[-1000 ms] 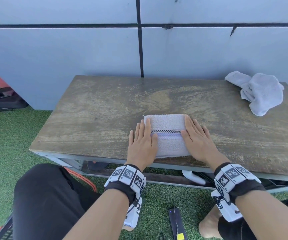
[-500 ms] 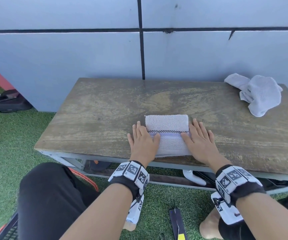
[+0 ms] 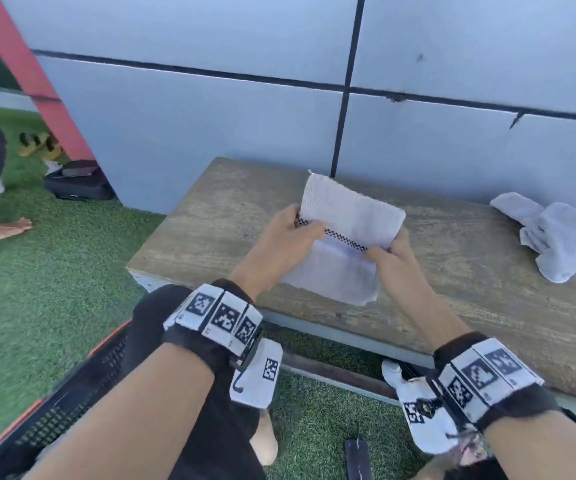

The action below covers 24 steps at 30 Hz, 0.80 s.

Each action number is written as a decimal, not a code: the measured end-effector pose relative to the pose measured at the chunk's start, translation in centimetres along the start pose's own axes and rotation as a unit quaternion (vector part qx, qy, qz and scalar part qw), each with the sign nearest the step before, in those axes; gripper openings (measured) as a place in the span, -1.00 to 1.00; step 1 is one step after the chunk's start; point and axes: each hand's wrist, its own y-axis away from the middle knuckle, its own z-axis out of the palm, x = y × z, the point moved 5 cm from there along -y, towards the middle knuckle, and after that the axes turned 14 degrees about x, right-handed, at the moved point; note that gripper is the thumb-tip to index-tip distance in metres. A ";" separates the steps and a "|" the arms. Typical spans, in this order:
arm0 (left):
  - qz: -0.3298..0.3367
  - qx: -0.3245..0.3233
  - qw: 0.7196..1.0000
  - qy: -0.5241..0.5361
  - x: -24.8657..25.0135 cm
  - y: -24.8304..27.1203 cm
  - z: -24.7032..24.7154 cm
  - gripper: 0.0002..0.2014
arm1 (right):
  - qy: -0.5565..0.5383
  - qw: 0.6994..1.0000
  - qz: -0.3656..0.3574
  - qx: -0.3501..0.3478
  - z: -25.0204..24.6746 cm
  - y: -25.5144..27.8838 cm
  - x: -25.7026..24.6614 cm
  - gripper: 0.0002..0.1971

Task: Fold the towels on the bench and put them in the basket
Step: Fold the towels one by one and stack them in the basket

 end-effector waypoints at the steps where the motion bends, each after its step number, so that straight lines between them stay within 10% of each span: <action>1: -0.007 0.033 0.999 0.024 0.4 0.1 -2.5 -0.85 | -0.008 1.000 -0.019 -0.006 1.4 0.2 -2.1 -0.59; 13: -0.144 0.377 0.900 0.165 -11.0 9.5 -30.9 -0.90 | 0.024 0.945 -0.111 -0.308 28.4 12.2 -16.4 -0.65; 20: -0.333 0.454 0.815 0.137 -27.6 16.3 -34.2 -0.72 | 0.204 0.866 -0.097 -0.446 42.1 20.2 -6.1 -0.14; 24: -0.400 0.384 0.830 0.058 -35.9 17.2 -31.1 -0.88 | 0.273 0.848 -0.046 -0.452 45.1 20.9 3.8 -0.09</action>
